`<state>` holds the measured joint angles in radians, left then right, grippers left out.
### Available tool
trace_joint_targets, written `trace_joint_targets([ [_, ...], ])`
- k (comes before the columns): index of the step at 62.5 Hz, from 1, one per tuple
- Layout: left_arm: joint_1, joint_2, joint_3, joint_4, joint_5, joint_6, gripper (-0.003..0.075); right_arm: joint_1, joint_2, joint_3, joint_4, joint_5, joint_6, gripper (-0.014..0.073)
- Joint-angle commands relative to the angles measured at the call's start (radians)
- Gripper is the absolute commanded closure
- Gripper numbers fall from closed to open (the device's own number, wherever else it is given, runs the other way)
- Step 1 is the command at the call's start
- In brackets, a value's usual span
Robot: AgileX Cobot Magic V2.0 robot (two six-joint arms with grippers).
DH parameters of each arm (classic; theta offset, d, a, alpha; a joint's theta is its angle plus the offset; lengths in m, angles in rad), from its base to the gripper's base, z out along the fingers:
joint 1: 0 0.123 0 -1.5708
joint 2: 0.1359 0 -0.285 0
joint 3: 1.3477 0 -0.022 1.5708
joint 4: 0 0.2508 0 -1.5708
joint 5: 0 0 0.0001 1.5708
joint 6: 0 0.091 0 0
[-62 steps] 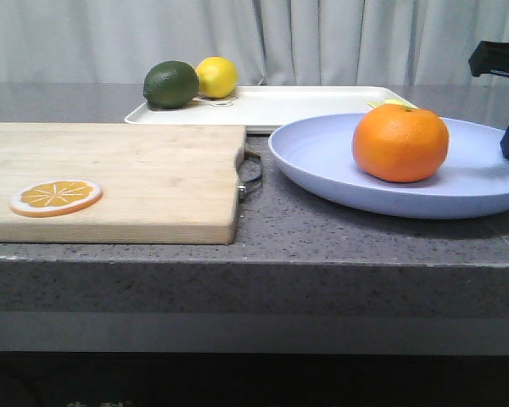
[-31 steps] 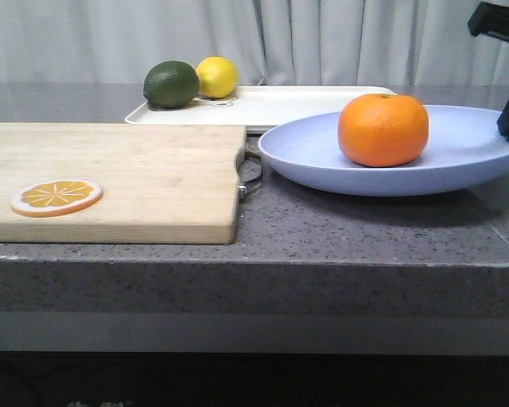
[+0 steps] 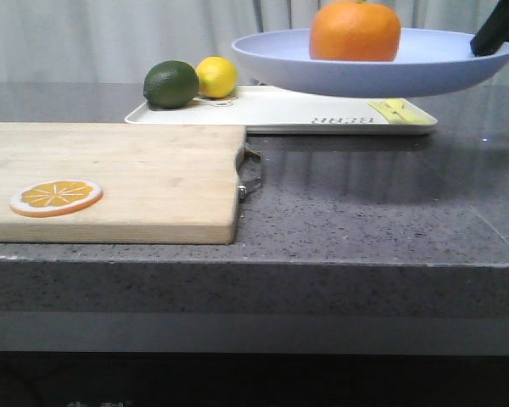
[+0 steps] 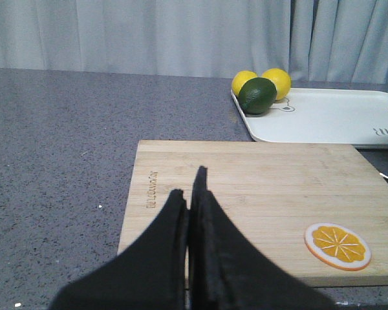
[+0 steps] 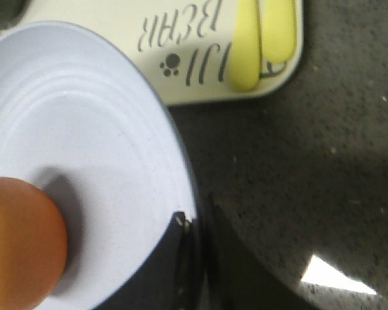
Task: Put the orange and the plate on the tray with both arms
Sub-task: 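Lift the plate with the right gripper and carry it over the white tray, then lower the plate onto the tray and open the right gripper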
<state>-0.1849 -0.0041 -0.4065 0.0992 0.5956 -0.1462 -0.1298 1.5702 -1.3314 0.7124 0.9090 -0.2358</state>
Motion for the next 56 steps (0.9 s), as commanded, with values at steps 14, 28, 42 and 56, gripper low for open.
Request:
trace_joint_targets([
  [14, 0.001, 0.020, -0.025, 0.003, -0.085, -0.006, 0.0738, 0.028, 0.255, -0.443, 0.093, 0.005, 0.038, 0.0655],
  [28, 0.001, 0.020, -0.025, 0.003, -0.085, -0.006, 0.0738, 0.080, 0.544, -0.857, 0.005, 0.076, 0.184, 0.0655],
  [42, 0.001, 0.020, -0.025, 0.003, -0.085, -0.006, 0.0738, 0.121, 0.797, -1.229, -0.088, 0.159, 0.292, 0.0655],
  [56, 0.001, 0.020, -0.025, 0.003, -0.085, -0.006, 0.0738, 0.125, 0.864, -1.301, -0.104, 0.163, 0.309, 0.0643],
])
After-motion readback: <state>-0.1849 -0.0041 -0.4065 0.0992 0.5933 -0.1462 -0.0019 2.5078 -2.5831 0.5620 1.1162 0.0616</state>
